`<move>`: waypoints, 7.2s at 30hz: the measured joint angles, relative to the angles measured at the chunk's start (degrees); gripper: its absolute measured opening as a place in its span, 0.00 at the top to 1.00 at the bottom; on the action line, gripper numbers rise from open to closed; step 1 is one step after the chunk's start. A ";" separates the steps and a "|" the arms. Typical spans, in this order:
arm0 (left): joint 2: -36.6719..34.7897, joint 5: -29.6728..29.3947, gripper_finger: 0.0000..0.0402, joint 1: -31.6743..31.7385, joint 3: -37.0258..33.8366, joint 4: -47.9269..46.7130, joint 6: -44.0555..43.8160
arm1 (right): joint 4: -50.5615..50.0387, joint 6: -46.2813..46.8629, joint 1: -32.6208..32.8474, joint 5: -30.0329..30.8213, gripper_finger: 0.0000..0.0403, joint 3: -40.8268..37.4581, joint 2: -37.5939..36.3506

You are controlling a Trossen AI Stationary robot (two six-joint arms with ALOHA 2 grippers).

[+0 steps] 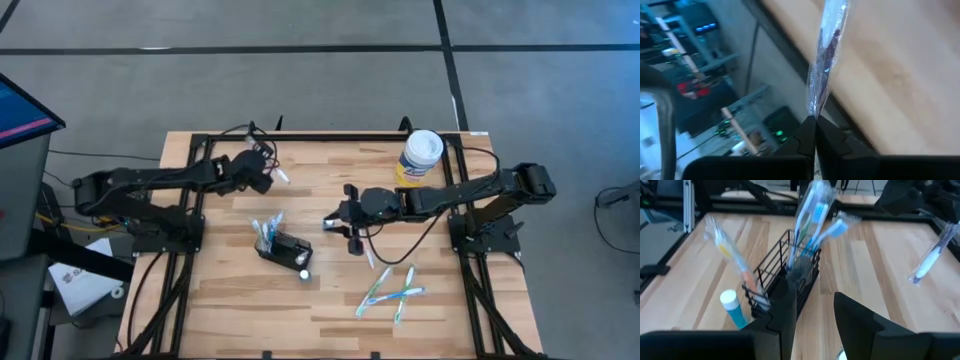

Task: Pick & Place toothbrushing station
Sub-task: Put the purple toothbrush into the right compartment of the wire organizer

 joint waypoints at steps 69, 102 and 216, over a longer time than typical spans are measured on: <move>-5.99 -22.91 1.00 -55.68 0.07 9.22 8.82 | 23.32 16.55 -7.61 -24.16 0.70 18.83 21.84; -5.99 -22.93 1.00 -55.51 0.07 9.31 8.80 | 23.78 14.93 -7.82 -22.23 0.70 19.39 21.70; -27.03 14.01 0.97 -27.29 0.07 16.17 -59.92 | 27.26 -4.34 0.05 -8.91 1.00 8.85 12.25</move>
